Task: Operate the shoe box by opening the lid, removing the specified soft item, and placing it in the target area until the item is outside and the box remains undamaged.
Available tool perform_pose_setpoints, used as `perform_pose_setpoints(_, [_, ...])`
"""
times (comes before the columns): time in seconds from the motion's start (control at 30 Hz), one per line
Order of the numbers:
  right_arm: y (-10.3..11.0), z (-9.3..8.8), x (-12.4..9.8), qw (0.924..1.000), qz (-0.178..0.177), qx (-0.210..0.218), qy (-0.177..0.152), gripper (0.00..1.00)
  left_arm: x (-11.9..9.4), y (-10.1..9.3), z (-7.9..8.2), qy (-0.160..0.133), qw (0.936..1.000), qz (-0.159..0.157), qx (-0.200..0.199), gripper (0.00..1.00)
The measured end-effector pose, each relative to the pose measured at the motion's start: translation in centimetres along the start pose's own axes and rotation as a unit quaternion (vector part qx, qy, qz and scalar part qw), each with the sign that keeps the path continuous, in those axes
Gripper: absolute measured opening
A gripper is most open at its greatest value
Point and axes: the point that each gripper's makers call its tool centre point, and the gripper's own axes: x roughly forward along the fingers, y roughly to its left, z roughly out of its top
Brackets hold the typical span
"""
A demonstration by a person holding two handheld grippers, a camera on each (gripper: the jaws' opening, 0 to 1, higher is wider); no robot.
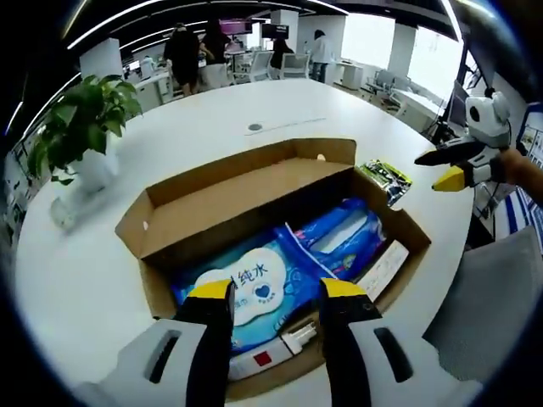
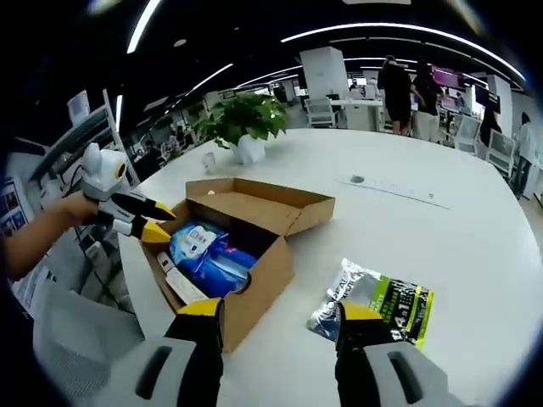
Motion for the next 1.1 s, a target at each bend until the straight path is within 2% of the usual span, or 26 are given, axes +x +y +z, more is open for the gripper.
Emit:
perform_pose_setpoints(0.13, [1.8, 0.5, 1.2, 0.9998, 0.018, -0.004, 0.001, 0.50, -0.6, 1.4, -1.2, 0.005, 0.9998, 0.012, -0.015, 0.40])
perform_pose_setpoints(0.43, [5.7, 1.2, 4.1, 0.9980, 0.058, -0.022, 0.006, 0.46, -1.7, 3.5, -2.7, -0.001, 0.9987, 0.029, -0.042, 0.41])
perform_pose_setpoints(0.8, [9.3, 1.0, 7.7, 0.9936, 0.100, -0.044, 0.028, 0.37, -2.4, 4.4, -3.6, -0.019, 0.9975, 0.031, -0.060, 0.43])
perform_pose_setpoints(1.0, [10.9, 0.7, 9.7, 0.9911, 0.117, -0.049, 0.040, 0.35, -2.8, 4.7, -4.1, -0.019, 0.9975, 0.032, -0.060, 0.44])
perform_pose_setpoints(1.1, [11.7, 0.7, 10.5, 0.9893, 0.123, -0.065, 0.042, 0.31, -3.0, 4.8, -4.1, -0.022, 0.9973, 0.032, -0.062, 0.44])
